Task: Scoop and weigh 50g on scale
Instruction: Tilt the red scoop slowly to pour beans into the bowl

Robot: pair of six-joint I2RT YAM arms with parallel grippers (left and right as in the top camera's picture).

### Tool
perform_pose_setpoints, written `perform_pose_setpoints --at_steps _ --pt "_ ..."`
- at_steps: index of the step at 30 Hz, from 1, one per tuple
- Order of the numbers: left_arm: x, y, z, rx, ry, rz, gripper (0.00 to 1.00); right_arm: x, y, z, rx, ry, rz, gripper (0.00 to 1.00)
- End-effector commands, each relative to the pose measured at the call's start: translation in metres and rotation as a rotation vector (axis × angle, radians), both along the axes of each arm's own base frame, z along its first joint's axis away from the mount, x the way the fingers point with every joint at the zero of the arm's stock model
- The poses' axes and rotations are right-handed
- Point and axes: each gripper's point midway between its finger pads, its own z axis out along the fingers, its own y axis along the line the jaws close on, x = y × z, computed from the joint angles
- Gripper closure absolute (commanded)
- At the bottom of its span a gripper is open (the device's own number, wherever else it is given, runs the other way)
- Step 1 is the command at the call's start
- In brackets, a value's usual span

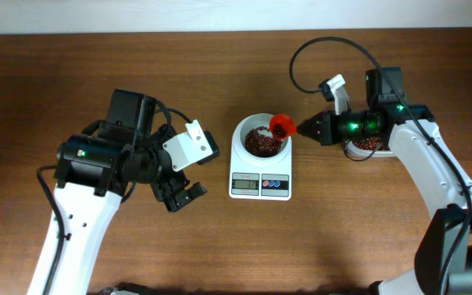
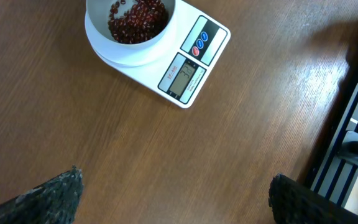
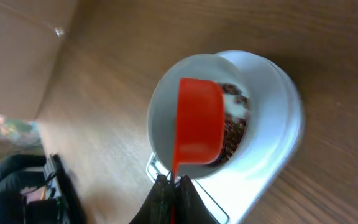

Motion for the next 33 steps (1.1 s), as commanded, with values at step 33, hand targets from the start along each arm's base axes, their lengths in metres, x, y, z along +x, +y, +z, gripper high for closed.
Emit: perform_pose_setpoints --at_steps 33 --pt "-0.003 0.001 0.002 -0.003 -0.012 -0.004 0.01 -0.004 0.007 0.007 -0.067 0.0 0.026 0.96"
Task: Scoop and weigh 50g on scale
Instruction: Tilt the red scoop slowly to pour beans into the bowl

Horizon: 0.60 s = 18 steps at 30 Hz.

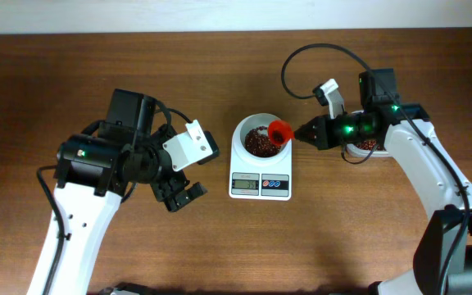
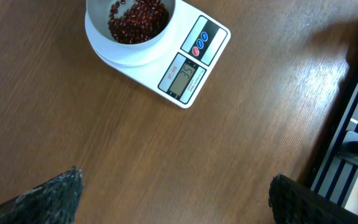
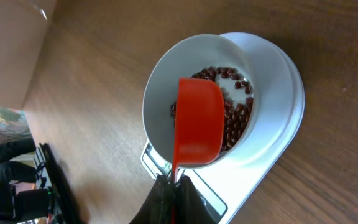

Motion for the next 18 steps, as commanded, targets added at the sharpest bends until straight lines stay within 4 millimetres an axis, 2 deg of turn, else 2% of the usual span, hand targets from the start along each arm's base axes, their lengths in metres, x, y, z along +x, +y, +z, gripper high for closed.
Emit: perform_pose_setpoints --at_steps 1,7,13,14,17,18 --pt "-0.003 0.001 0.002 -0.003 -0.012 -0.004 0.01 0.004 0.005 0.021 0.006 -0.043 0.023 0.96" --pt "-0.003 0.001 0.002 -0.003 -0.012 -0.004 0.01 -0.002 0.011 0.035 0.002 -0.051 0.045 0.96" --pt "-0.003 0.001 0.002 -0.003 -0.012 -0.004 0.01 0.002 -0.001 0.025 -0.097 -0.061 0.014 0.96" --pt "-0.003 0.001 0.002 -0.003 -0.012 -0.004 0.01 0.001 0.0 0.028 -0.082 -0.059 0.02 0.96" --pt "-0.003 0.001 0.002 -0.003 -0.012 -0.004 0.01 -0.009 0.022 0.057 0.08 -0.148 0.158 0.96" --pt "-0.003 0.001 0.002 -0.003 -0.012 -0.004 0.01 -0.006 0.02 0.056 0.063 -0.149 0.148 0.96"
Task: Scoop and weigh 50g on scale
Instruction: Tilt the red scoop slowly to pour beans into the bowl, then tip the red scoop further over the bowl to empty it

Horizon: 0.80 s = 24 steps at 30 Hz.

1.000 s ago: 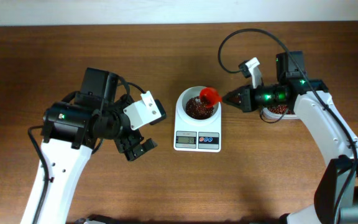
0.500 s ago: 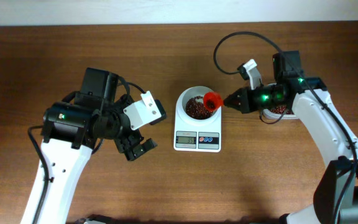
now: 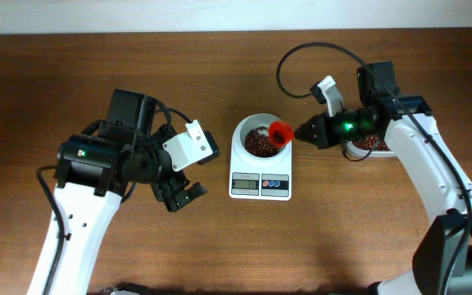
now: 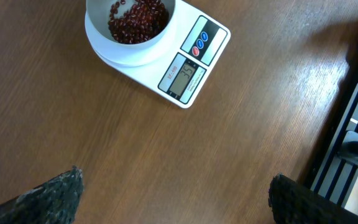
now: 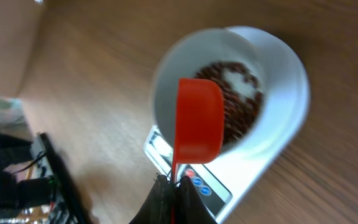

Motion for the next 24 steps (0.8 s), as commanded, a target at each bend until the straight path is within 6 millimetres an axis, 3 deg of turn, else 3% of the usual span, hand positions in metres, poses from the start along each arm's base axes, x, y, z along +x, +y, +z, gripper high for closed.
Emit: perform_pose_setpoints --at_steps 1,3,5,10,13,17,20,22,24 --pt "-0.003 0.001 0.002 -0.003 -0.012 -0.004 0.01 0.004 0.006 0.028 0.019 -0.104 0.042 0.96" --pt "-0.003 0.001 0.002 -0.003 -0.012 -0.004 0.01 0.01 -0.011 0.008 -0.123 -0.049 -0.065 0.96" --pt "-0.003 0.001 0.002 -0.003 -0.012 -0.004 0.01 0.007 -0.009 0.005 -0.142 -0.04 -0.059 0.96" --pt "-0.003 0.001 0.002 -0.003 -0.012 -0.004 0.01 0.003 0.002 0.008 -0.119 -0.047 -0.022 0.96" --pt "-0.003 0.001 0.002 -0.003 -0.012 -0.004 0.01 -0.008 0.021 0.027 0.01 -0.126 0.119 0.96" --pt "-0.003 0.001 0.002 -0.003 -0.012 -0.004 0.01 0.009 -0.01 0.0 -0.201 -0.043 -0.08 0.96" --pt "-0.003 0.001 0.002 -0.003 -0.012 -0.004 0.01 0.006 -0.006 0.003 -0.173 -0.038 -0.065 0.96" --pt "-0.003 0.001 0.002 -0.003 -0.012 -0.004 0.01 -0.004 0.012 0.02 -0.057 -0.102 0.063 0.96" --pt "-0.003 0.001 0.002 -0.003 -0.012 -0.004 0.01 -0.005 0.017 0.026 -0.026 -0.139 0.101 0.96"
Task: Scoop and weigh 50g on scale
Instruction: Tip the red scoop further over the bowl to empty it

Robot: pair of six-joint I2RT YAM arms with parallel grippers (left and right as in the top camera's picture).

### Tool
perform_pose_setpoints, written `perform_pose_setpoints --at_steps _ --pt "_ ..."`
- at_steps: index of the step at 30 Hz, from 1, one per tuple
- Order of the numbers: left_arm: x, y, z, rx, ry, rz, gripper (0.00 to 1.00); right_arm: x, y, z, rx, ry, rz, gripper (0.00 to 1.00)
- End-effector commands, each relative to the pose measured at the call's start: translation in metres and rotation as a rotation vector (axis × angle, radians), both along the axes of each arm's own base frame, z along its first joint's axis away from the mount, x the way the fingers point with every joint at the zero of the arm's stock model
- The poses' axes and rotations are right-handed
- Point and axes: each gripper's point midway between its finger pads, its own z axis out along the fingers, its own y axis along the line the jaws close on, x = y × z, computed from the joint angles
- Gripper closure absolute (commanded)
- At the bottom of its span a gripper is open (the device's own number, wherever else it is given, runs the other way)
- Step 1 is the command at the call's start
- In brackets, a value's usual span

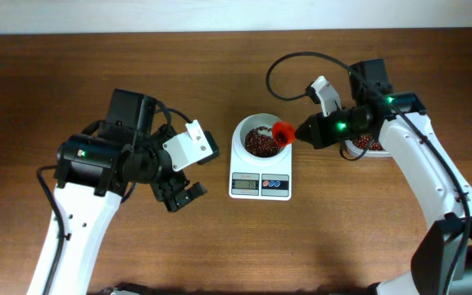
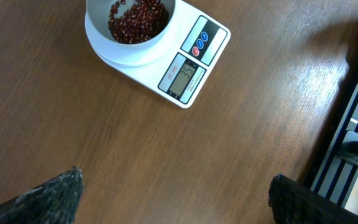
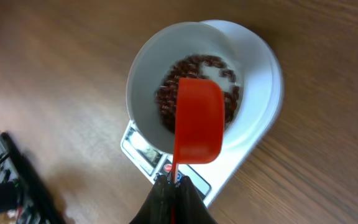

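A white scale (image 1: pixel 260 184) stands mid-table with a white bowl (image 1: pixel 258 139) of red beans (image 2: pixel 135 18) on it; its display (image 2: pixel 183 76) is lit. My right gripper (image 3: pixel 174 180) is shut on the handle of a red scoop (image 3: pixel 197 127), whose cup (image 1: pixel 283 131) hangs over the bowl's right rim, seen from its underside. My left gripper (image 2: pixel 173 199) is open over bare table to the left of the scale, holding nothing.
A second dish of red beans (image 1: pixel 367 144) sits on the table to the right, partly hidden under my right arm. A black cable (image 1: pixel 289 65) loops above the right arm. A dark rack (image 2: pixel 353 124) lies off the table's edge in the left wrist view.
My right arm has shifted slightly left and turned, with the scoop still over the bowl's right rim. The left arm, scale and bowl have not moved.
The red scoop was over the bowl's right edge at the oldest moment, held by my right gripper. It stayed over the bowl at each later moment while the right arm crept leftward and rotated. My left gripper stayed open in one place throughout.
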Motion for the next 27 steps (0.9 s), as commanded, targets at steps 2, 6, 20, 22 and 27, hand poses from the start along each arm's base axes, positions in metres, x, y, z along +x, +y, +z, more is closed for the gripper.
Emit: perform_pose_setpoints --at_steps 2,6,20,22,27 --pt "-0.003 0.001 0.002 -0.003 -0.012 -0.004 0.01 0.002 0.006 0.021 -0.007 -0.097 0.037 0.96" --pt "-0.003 0.001 0.002 -0.003 -0.012 -0.004 0.01 0.001 0.012 0.014 -0.088 -0.104 0.035 0.96" --pt "-0.003 0.001 0.002 -0.003 -0.012 -0.004 0.01 -0.001 0.022 0.037 -0.066 -0.182 0.121 0.96" --pt "-0.003 0.001 0.002 -0.003 -0.012 -0.004 0.01 0.011 0.0 0.025 -0.187 -0.134 -0.037 0.96" --pt "-0.003 0.001 0.002 -0.003 -0.012 -0.004 0.01 0.004 0.016 0.033 -0.105 -0.177 0.083 0.96"
